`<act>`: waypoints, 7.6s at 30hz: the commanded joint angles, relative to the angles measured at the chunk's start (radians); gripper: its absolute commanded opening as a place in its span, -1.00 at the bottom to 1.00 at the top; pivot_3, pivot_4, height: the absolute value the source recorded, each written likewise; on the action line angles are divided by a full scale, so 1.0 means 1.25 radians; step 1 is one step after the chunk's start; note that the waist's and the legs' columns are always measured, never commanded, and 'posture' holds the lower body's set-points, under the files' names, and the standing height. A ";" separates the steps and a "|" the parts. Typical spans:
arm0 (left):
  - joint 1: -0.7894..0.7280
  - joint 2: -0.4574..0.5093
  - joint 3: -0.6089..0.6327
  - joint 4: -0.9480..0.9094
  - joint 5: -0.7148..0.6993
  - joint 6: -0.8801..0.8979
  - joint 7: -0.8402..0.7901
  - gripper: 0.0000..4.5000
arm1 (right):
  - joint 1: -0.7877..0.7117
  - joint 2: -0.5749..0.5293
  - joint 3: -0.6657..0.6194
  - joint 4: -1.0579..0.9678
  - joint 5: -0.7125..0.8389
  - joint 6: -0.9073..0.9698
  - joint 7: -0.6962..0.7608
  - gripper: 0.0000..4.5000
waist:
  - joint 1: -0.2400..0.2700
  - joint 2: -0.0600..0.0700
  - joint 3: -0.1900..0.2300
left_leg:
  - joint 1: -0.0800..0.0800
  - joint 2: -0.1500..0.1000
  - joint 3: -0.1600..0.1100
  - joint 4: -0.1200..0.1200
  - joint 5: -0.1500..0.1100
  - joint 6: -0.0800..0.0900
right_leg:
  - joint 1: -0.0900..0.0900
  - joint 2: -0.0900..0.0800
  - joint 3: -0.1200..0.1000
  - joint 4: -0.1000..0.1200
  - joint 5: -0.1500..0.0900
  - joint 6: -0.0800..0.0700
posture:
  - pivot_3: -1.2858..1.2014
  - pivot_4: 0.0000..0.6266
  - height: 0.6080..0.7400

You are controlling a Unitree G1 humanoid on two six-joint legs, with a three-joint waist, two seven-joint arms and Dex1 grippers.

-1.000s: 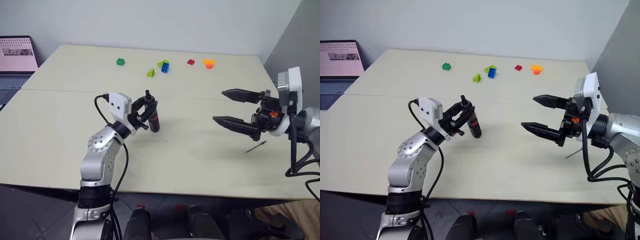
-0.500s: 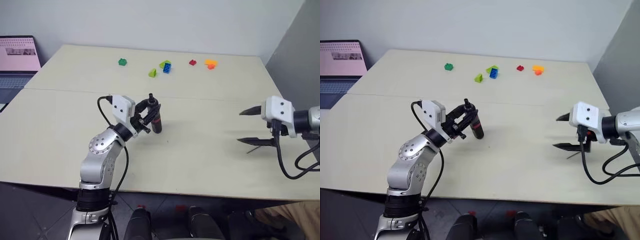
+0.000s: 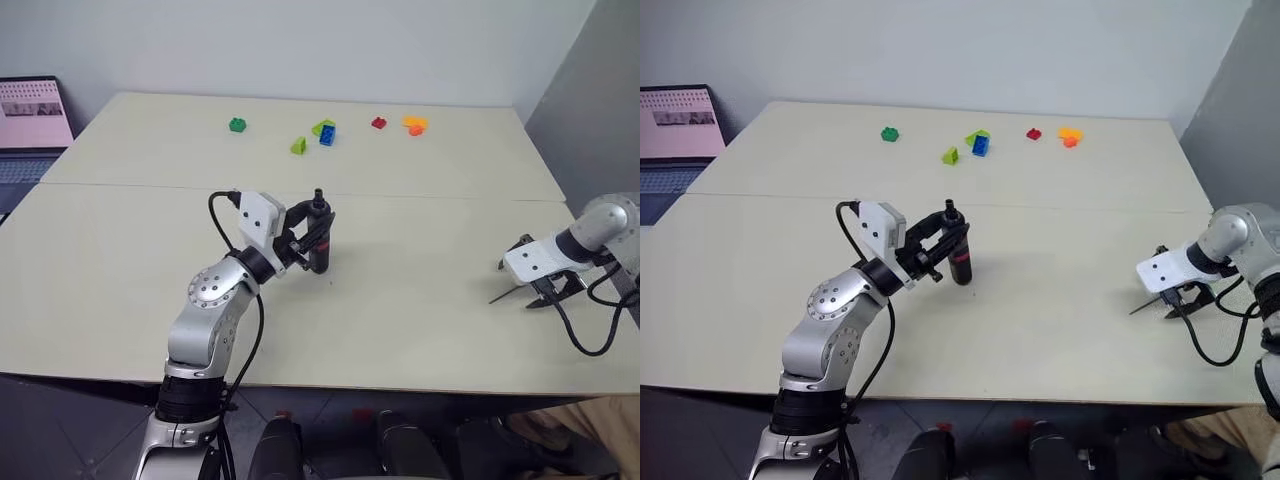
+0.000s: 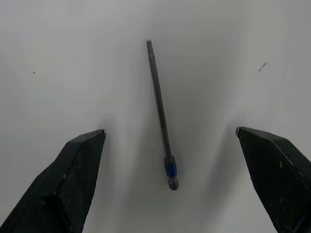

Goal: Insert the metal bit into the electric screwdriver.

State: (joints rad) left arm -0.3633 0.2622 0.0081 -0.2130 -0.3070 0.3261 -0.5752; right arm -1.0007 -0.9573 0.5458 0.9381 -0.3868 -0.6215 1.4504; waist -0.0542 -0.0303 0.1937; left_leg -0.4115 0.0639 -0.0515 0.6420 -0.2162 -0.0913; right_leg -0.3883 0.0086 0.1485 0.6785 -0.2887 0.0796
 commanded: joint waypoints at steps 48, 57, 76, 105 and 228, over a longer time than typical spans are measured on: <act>-0.033 -0.047 -0.011 -0.075 0.014 -0.033 0.106 -0.28 | 0.116 0.123 -0.372 -0.319 0.393 0.550 0.011 -1.00 | -0.033 0.000 0.003 | 0.009 -0.001 0.000 -0.002 0.000 0.000 | 0.010 0.000 0.002 -0.001 -0.002 0.004 | 0.03 -0.52 1.00; 0.000 -0.073 -0.038 -0.130 0.031 -0.009 0.155 -0.28 | 0.197 0.227 -0.529 -0.734 0.641 0.908 -0.222 -1.00 | -0.024 0.001 0.004 | 0.007 -0.001 -0.001 -0.002 0.000 0.000 | 0.008 0.000 0.001 -0.001 -0.002 0.005 | 0.03 -0.52 1.00; 0.054 -0.099 -0.089 -0.108 0.087 -0.034 0.208 -0.28 | 0.135 0.405 -0.545 -0.856 0.811 1.039 -0.486 -1.00 | -0.023 0.001 0.004 | -0.003 -0.001 -0.001 -0.004 0.000 0.000 | -0.002 0.000 0.000 -0.003 0.000 0.001 | 0.03 -0.52 1.00; 0.052 -0.106 -0.105 -0.099 0.116 -0.041 0.224 -0.28 | 0.143 0.519 -0.412 -0.934 0.745 1.029 -0.649 -1.00 | -0.023 0.001 0.004 | -0.003 0.000 -0.002 -0.006 0.000 0.000 | -0.003 0.000 -0.001 -0.004 -0.002 0.004 | 0.03 -0.52 1.00; 0.072 -0.088 -0.110 -0.107 0.122 -0.063 0.209 -0.28 | 0.136 0.463 -0.382 -0.879 0.804 1.162 -0.562 -1.00 | -0.023 0.001 0.003 | -0.004 0.000 -0.001 -0.010 0.000 0.000 | -0.005 0.000 0.000 -0.006 -0.003 0.004 | 0.03 -0.52 1.00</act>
State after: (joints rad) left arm -0.2674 0.1527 -0.1409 -0.3314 -0.1543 0.2583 -0.3164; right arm -0.8227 -0.3654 0.0412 -0.1801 0.6138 0.8142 0.7091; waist -0.0831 -0.0297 0.1979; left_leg -0.4161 0.0637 -0.0531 0.6291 -0.2163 -0.0913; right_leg -0.3950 0.0089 0.1480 0.6706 -0.2920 0.0851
